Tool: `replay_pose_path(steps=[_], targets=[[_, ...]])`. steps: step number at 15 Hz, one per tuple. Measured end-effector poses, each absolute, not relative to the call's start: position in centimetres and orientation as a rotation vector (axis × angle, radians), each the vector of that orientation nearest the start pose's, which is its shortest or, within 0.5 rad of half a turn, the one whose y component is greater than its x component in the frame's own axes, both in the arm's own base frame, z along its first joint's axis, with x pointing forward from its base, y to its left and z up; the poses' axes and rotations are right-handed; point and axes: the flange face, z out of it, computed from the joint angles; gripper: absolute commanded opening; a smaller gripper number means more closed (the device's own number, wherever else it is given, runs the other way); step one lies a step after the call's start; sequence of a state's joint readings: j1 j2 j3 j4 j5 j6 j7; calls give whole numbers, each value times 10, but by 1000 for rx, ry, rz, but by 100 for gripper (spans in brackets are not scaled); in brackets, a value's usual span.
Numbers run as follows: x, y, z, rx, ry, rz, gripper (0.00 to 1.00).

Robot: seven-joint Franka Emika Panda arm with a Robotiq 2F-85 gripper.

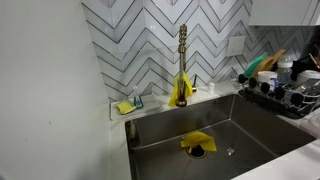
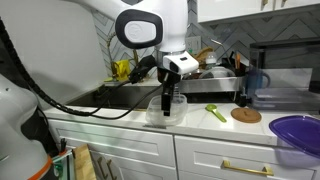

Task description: Pick up the lunchbox on the right, put it in the other lunchbox and then put them in the drying rack

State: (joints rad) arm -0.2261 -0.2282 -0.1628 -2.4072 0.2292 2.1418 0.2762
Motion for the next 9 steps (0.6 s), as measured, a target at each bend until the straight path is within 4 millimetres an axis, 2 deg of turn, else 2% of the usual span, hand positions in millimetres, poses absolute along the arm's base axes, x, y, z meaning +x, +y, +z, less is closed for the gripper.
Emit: replay_pose_path(steps=[7,8,9], targets=[[431,-167,377,-2714,1096,65,100],[432,-167,373,-2716,1098,73,96],[433,-167,369,-2717,1100,82,75]])
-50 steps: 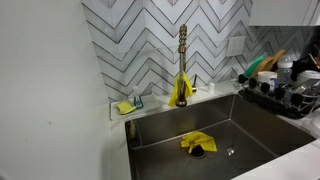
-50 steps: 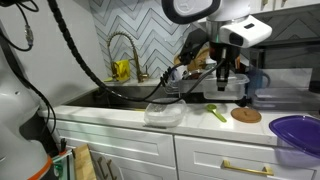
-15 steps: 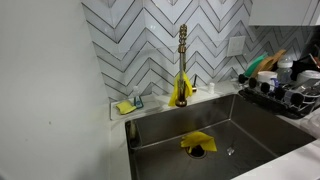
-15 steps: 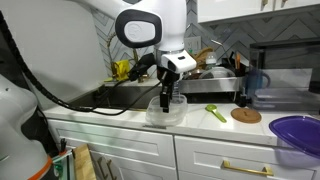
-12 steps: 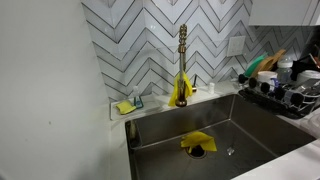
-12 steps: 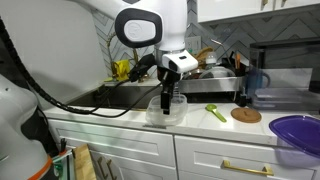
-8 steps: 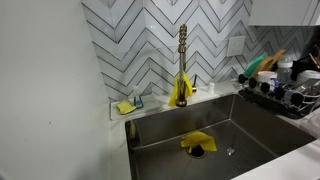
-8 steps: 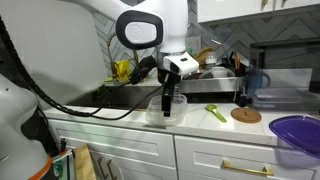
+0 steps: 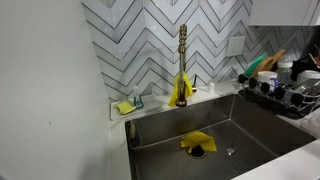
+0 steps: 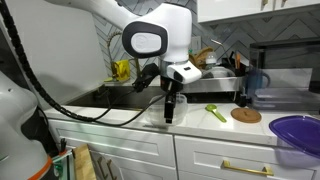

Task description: Pick up the lunchbox on the right, put it in the other lunchbox and then put them in the drying rack

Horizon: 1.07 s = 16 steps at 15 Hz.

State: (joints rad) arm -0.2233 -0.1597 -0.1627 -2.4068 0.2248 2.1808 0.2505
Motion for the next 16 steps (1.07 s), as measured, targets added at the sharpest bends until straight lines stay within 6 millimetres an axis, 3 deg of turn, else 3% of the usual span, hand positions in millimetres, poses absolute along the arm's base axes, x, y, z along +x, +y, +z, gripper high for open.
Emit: replay_pose_path(steps=[3,11,16], targets=[[436,-167,359,-2721,1104,100,64],[445,-171,359,-2722,1122,77,1],[448,-176,365,-2718,1130,53,0]])
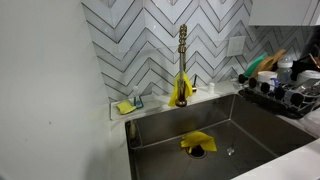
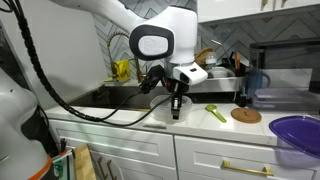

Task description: Pick up the lunchbox on the right, put it in the other lunchbox and then put them in the drying rack

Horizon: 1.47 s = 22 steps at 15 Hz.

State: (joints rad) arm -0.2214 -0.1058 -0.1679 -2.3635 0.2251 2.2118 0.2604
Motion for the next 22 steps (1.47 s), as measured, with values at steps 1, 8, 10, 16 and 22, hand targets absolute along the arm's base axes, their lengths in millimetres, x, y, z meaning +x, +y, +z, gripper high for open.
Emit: replay_pose_path(steps=[1,8,10,16,22], targets=[[449,-178,370,-2717,1130,37,1],[416,-216,454,-2870,981,-110,2],[400,-222,488,-2906,920,-154,2],[401,-218,585,-2828,891,-453,2],[478,-183,610,-2666,853,-520,2]])
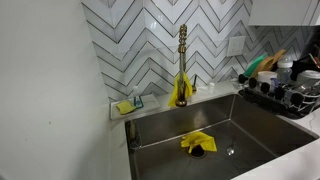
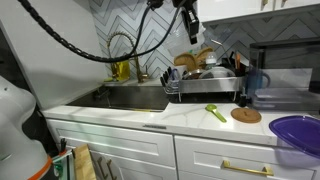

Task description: Pick up the lunchbox on the right, put it in the other lunchbox and then put them in the drying rack

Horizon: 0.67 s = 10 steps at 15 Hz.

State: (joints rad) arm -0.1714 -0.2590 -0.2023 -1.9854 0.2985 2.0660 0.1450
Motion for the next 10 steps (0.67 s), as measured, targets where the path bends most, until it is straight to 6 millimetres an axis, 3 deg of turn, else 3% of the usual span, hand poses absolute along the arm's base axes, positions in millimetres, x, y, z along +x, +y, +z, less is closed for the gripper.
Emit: replay_pose_path(steps=[5,10], targets=[[552,-158,584,-2600,926,-493,2],[599,-143,553,-2545,947,-441,2]])
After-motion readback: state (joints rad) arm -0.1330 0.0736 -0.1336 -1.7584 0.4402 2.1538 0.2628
